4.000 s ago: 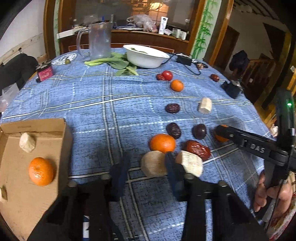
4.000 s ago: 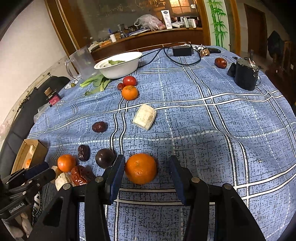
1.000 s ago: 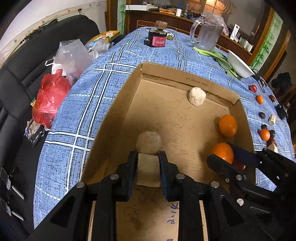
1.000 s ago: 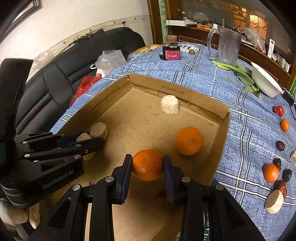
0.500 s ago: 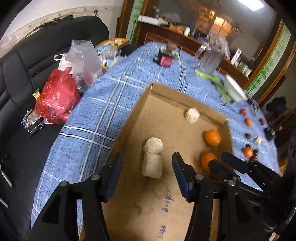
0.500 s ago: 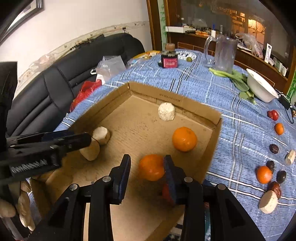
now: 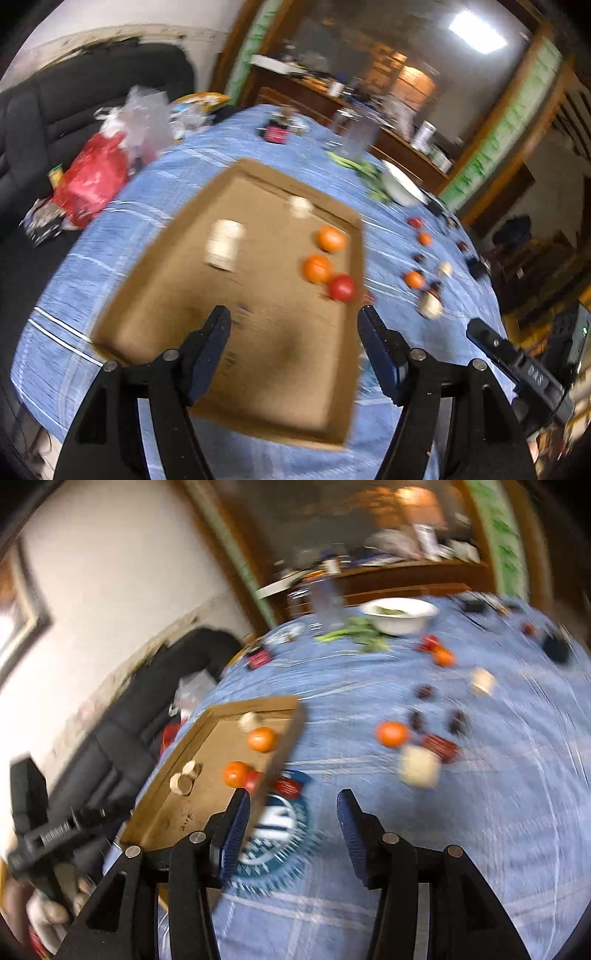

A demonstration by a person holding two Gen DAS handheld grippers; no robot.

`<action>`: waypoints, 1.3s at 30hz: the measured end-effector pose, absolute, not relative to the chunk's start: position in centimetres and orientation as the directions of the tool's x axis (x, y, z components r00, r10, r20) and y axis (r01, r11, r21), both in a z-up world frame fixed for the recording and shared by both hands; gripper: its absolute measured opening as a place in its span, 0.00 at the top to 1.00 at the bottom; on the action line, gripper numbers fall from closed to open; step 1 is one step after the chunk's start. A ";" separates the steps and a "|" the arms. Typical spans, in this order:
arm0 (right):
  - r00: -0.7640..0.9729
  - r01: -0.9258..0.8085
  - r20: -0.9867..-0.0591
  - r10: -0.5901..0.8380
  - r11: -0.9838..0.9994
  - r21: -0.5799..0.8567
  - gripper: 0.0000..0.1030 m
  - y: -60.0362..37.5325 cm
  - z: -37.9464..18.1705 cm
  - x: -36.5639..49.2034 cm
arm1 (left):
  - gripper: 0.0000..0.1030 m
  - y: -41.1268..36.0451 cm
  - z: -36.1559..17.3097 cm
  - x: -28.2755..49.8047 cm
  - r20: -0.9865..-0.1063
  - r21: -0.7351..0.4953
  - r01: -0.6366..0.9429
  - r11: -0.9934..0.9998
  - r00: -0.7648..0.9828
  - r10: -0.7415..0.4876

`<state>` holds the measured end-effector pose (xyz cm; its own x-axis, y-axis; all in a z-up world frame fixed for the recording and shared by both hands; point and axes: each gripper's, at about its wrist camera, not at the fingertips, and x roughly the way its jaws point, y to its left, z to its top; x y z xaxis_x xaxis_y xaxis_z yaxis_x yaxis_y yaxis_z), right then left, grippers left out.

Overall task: Organize fruits
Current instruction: 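Move both tools back toward the remaining items on the cloth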

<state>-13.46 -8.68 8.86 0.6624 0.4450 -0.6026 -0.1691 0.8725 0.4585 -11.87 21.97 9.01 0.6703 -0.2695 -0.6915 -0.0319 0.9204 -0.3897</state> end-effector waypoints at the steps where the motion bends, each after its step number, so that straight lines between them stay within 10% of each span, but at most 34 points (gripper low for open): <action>1: 0.676 -0.144 -0.596 0.433 0.871 0.469 0.48 -10.0 8.9 -14.1 | 0.32 20.6 9.4 -12.2 -0.688 -0.378 -0.005 0.926 0.671 -0.278; 17: 0.853 -0.007 -0.487 0.188 0.937 0.349 0.41 -20.9 12.1 -23.3 | 0.32 6.7 13.5 -15.3 -0.639 -0.324 0.244 0.914 0.656 -0.401; 39: 0.717 0.013 -0.638 0.282 0.909 0.416 0.39 -20.3 4.8 -15.8 | 0.32 4.2 6.9 -9.8 -0.755 -0.261 0.259 0.930 0.546 -0.364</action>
